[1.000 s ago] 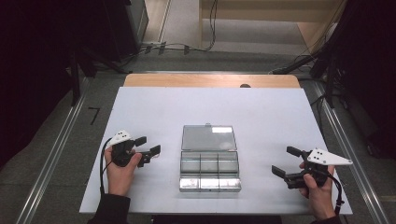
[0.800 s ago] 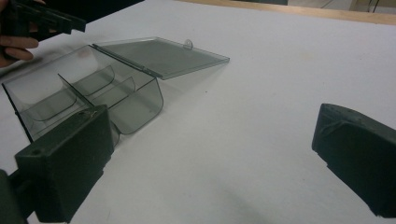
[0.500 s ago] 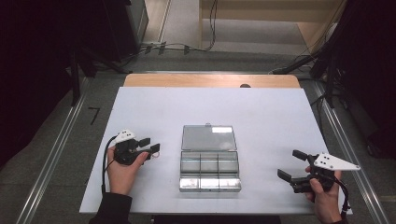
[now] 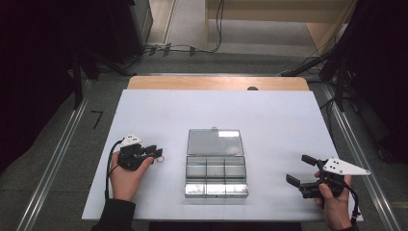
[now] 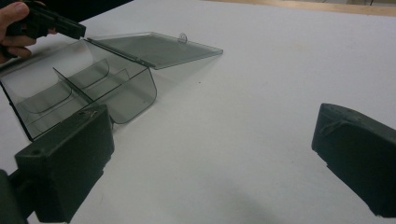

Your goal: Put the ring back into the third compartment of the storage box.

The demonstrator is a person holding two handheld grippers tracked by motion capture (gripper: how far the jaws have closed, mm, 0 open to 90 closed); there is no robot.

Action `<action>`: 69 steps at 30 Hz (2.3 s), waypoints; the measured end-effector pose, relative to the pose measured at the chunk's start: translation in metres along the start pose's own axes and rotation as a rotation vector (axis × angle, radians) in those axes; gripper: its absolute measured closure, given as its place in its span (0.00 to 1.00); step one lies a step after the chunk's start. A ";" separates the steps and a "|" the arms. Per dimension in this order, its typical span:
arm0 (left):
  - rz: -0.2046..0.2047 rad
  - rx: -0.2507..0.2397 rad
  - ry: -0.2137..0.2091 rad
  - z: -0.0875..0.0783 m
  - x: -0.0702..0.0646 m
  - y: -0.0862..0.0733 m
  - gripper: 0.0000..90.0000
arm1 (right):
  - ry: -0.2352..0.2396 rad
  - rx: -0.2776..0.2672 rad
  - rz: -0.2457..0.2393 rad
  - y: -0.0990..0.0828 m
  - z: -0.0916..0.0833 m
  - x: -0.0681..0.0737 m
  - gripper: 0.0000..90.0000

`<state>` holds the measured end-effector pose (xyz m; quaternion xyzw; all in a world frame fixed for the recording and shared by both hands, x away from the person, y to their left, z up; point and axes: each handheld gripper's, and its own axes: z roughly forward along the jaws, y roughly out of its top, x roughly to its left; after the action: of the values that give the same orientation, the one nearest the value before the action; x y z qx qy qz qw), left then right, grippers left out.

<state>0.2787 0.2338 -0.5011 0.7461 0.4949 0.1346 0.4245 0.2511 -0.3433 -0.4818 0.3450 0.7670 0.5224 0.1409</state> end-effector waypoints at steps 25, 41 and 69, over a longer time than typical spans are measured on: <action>0.054 0.077 0.072 0.007 -0.007 -0.004 0.84 | -0.006 0.004 0.003 -0.002 0.003 -0.002 0.00; 0.129 0.080 0.119 0.010 -0.017 -0.006 0.96 | -0.008 0.020 0.003 -0.001 0.007 0.001 0.00; 0.088 -0.033 0.052 -0.009 -0.022 0.005 0.98 | -0.010 0.017 0.001 -0.001 0.007 0.001 0.00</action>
<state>0.2663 0.2192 -0.4867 0.7565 0.4702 0.1808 0.4171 0.2536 -0.3381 -0.4856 0.3493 0.7705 0.5141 0.1414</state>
